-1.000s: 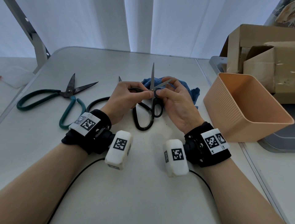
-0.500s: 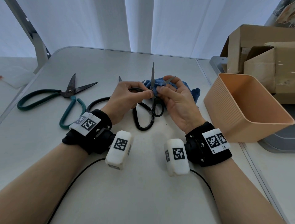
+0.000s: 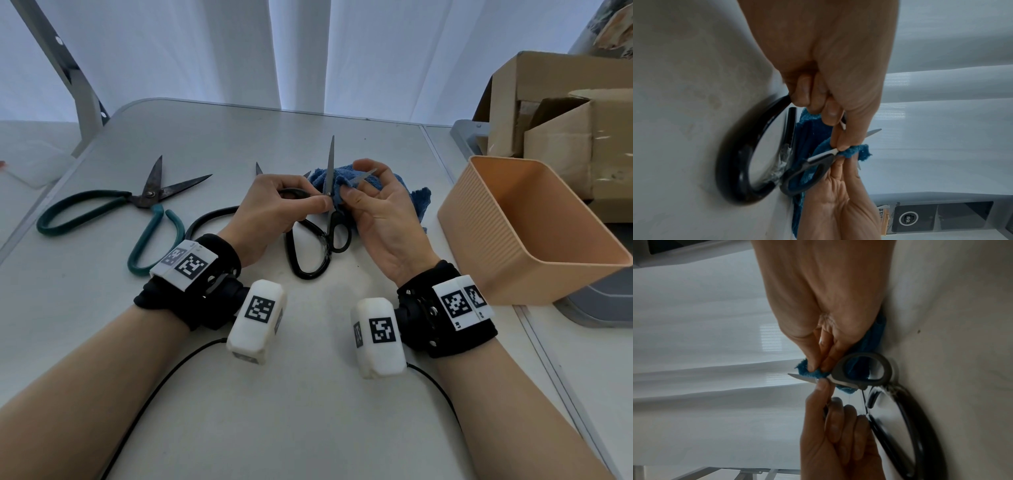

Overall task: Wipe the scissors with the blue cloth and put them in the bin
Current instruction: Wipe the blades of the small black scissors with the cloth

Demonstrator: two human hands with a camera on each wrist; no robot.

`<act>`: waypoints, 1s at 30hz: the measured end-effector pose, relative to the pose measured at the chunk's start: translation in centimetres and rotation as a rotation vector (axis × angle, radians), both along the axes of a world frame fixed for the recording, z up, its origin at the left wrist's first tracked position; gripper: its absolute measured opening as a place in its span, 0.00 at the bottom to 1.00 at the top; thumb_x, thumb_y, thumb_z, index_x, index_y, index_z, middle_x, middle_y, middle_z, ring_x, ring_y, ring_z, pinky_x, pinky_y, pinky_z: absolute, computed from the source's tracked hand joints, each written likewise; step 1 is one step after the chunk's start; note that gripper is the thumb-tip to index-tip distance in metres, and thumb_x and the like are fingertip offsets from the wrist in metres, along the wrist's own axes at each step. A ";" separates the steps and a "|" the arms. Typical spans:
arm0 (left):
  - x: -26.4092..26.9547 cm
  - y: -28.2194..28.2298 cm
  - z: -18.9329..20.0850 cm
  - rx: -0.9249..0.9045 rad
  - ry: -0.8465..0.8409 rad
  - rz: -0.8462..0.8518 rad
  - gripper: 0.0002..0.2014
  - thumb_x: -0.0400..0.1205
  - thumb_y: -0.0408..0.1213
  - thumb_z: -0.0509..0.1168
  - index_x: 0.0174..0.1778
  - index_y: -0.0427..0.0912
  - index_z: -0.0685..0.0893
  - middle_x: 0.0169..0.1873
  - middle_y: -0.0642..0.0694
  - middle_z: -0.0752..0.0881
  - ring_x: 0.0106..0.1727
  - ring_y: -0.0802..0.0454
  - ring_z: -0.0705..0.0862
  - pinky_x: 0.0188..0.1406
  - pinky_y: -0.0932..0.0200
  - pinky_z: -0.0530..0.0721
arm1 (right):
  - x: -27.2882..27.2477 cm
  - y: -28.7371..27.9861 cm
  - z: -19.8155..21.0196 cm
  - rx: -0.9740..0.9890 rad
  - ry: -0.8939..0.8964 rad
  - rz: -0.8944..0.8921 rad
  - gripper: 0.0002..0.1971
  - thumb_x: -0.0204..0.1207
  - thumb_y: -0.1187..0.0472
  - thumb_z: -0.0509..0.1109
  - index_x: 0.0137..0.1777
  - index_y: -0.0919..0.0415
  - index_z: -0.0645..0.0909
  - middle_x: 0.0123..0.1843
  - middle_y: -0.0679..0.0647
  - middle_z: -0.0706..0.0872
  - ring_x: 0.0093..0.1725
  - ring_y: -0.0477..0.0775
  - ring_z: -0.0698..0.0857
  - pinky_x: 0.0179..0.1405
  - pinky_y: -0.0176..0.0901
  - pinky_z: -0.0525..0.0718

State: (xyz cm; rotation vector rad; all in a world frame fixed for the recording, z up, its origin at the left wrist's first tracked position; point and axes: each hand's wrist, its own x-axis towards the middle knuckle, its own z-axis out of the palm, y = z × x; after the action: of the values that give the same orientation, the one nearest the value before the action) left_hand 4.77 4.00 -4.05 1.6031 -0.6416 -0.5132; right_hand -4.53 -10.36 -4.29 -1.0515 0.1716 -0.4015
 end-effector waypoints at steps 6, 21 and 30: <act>0.0 0.0 -0.1 -0.002 -0.005 -0.012 0.06 0.78 0.32 0.75 0.38 0.36 0.86 0.20 0.54 0.71 0.22 0.58 0.64 0.21 0.67 0.62 | 0.2 0.0 -0.2 0.017 0.020 -0.024 0.15 0.78 0.78 0.68 0.57 0.60 0.74 0.46 0.60 0.89 0.46 0.58 0.89 0.51 0.44 0.89; 0.2 0.0 -0.1 -0.019 0.018 0.018 0.08 0.78 0.32 0.76 0.35 0.39 0.85 0.21 0.54 0.71 0.22 0.59 0.64 0.21 0.66 0.62 | -0.1 0.0 0.1 0.051 0.000 -0.068 0.13 0.81 0.77 0.65 0.62 0.65 0.75 0.45 0.58 0.92 0.46 0.55 0.92 0.45 0.37 0.88; 0.3 0.0 -0.2 -0.035 0.031 0.034 0.07 0.78 0.32 0.75 0.36 0.38 0.85 0.21 0.55 0.71 0.21 0.59 0.65 0.21 0.67 0.62 | -0.1 0.2 0.2 0.067 -0.016 -0.066 0.13 0.81 0.77 0.64 0.62 0.65 0.75 0.45 0.57 0.92 0.47 0.55 0.92 0.47 0.37 0.88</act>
State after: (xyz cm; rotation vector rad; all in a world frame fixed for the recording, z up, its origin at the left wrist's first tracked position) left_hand 5.05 3.95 -4.27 1.5677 -0.5956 -0.4985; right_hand -4.62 -10.16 -4.07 -0.9780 0.2047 -0.4606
